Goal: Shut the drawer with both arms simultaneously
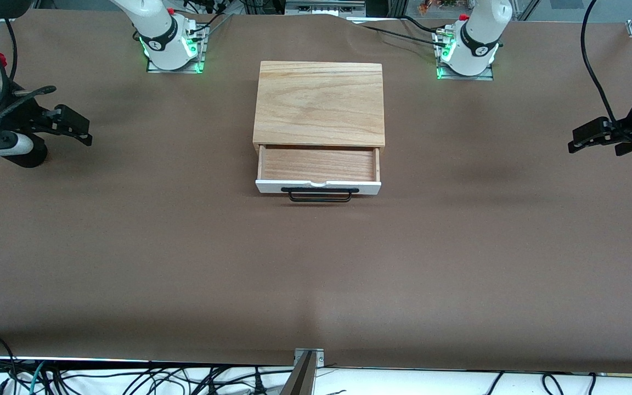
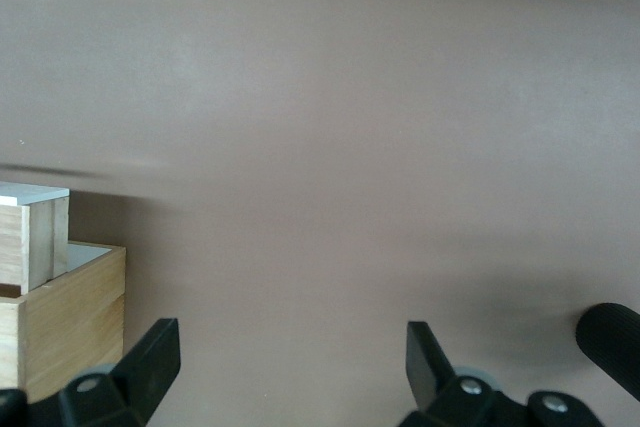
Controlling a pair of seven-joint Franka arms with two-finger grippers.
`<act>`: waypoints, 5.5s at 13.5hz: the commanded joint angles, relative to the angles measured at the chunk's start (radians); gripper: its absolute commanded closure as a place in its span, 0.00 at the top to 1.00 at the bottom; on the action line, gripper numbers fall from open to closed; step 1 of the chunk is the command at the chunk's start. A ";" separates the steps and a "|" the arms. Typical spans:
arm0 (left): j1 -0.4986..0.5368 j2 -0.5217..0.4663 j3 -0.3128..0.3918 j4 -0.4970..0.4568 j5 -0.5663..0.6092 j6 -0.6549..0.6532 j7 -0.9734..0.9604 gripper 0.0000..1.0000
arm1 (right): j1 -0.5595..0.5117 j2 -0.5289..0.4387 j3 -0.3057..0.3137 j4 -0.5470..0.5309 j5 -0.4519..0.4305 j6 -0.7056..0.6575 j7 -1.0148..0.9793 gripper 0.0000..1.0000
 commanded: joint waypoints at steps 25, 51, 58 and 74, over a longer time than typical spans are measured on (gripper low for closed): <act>-0.011 0.002 -0.003 -0.002 0.013 0.009 -0.013 1.00 | 0.015 0.001 0.001 0.019 0.013 -0.021 0.010 1.00; -0.178 0.435 -0.149 0.116 -0.139 0.365 -0.225 1.00 | 0.112 0.603 0.128 0.218 0.397 0.403 -0.039 1.00; -0.259 0.519 -0.150 0.113 -0.283 0.473 -0.237 1.00 | 0.221 0.654 0.139 0.203 0.394 0.492 0.152 1.00; -0.374 0.556 -0.150 0.089 -0.415 0.306 -0.335 1.00 | 0.225 0.582 0.162 0.110 0.395 0.346 0.154 1.00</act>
